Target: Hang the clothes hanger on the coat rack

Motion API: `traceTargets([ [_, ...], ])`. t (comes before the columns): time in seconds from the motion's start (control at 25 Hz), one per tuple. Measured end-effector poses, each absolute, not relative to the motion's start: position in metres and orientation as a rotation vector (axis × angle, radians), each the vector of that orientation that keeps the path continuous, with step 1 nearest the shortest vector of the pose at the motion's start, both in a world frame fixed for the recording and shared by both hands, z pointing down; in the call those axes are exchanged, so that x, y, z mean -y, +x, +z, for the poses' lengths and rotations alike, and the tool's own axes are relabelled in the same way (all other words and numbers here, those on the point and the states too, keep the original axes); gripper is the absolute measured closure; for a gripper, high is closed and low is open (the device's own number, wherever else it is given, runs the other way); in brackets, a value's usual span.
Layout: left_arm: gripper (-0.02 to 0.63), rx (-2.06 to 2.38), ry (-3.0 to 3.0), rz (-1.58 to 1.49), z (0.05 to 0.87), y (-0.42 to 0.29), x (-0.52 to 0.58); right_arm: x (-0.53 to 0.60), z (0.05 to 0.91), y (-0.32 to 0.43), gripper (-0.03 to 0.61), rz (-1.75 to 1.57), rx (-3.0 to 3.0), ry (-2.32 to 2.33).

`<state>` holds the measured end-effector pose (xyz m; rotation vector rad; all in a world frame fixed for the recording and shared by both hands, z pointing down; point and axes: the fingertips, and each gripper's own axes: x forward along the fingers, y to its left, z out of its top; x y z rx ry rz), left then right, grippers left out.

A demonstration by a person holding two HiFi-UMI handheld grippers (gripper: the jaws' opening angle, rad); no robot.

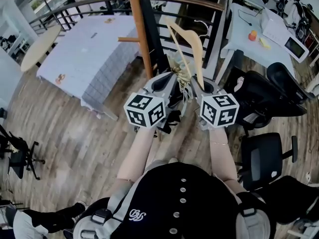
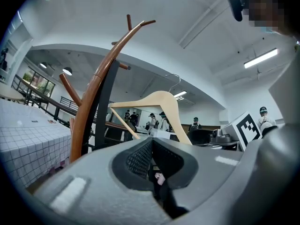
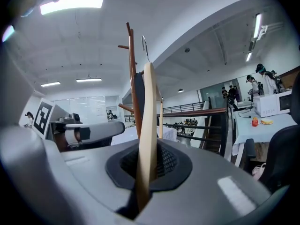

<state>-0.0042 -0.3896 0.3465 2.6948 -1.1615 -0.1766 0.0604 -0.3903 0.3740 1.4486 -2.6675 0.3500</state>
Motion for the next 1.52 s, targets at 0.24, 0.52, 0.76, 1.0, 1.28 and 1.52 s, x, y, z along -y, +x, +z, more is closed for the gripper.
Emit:
traceTargets([
  [0.24,0.615,1.224,2.666,-0.178,0.345,-0.017,0.4,0.403,0.376,0.047,0.581,0.348,2.68,1.361],
  [0.52,0.615,1.321,2.63,-0.182,0.341,-0.027,0.41,0.425,0.372,0.039,0.583,0.336,2.71,1.286],
  [0.76,0.615,1.377,2.611,-0.191,0.337,-0.028,0.429,0.446,0.365,0.036,0.581,0.315,2.746,1.223],
  [1.0,0.615,1.442,2.599,-0.222,0.325,-0.033,0.446,0.465,0.356,0.036,0.581,0.296,2.769,1.193],
  [1.28,0.615,1.48,2.606,-0.245,0.314,-0.034,0.461,0.486,0.336,0.03,0.581,0.269,2.804,1.181],
  [1.52,0.615,1.496,2.615,-0.261,0.304,-0.034,0.473,0.498,0.312,0.018,0.581,0.196,2.844,1.152],
])
